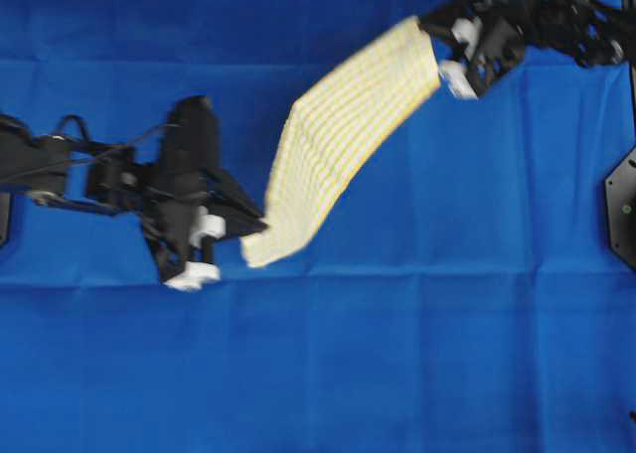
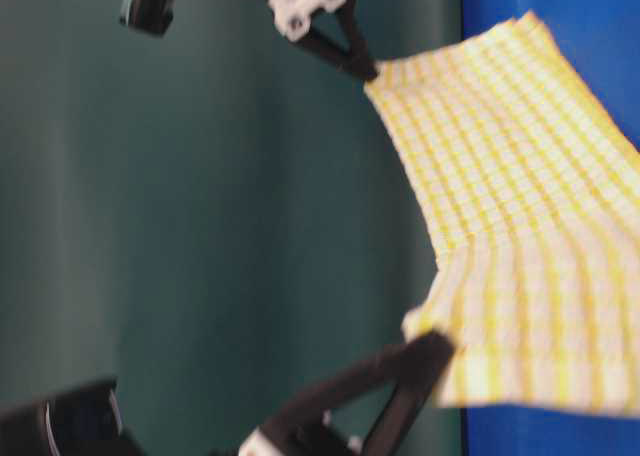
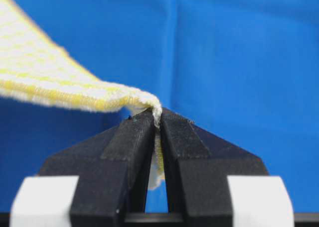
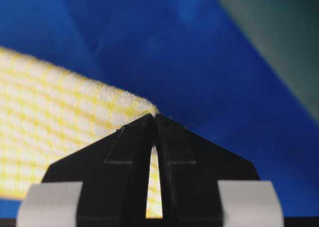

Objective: Fold the yellow towel.
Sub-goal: 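Lift and rotate the towel strip to lie vertically, right gripper leading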

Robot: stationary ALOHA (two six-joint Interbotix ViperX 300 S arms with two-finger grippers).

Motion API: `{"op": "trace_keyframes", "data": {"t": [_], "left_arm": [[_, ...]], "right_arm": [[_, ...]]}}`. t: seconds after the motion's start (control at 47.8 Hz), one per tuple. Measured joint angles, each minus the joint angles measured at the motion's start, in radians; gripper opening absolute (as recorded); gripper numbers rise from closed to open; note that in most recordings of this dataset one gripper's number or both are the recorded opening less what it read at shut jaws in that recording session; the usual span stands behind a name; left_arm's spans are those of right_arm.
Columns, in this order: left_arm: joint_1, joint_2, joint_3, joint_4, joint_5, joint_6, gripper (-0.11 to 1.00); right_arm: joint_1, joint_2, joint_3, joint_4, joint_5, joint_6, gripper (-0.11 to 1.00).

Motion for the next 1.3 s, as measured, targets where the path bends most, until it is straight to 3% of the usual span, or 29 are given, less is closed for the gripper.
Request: {"op": "trace_keyframes", "data": {"t": [0.293, 0.544, 0.837, 1.297], "left_arm": [[-0.061, 0.144, -0.152, -0.003, -0.005, -0.009, 0.03], [-0.063, 0.238, -0.253, -0.003, -0.066, -0.057, 0.03], [-0.061, 0.314, -0.334, -0.006, -0.098, -0.063, 0.03], [-0.061, 0.322, -0.342, -0.006, -0.115, -0.063, 0.03]], "right_arm": [[-0.046, 0.123, -0.15, -0.035, -0.002, 0.0, 0.02], [-0.051, 0.184, -0.239, -0.055, 0.0, 0.0, 0.02], [-0.049, 0.199, -0.259, -0.058, 0.015, -0.002, 0.02], [-0.051, 0.199, -0.259, -0.06, 0.023, -0.002, 0.02]]}}
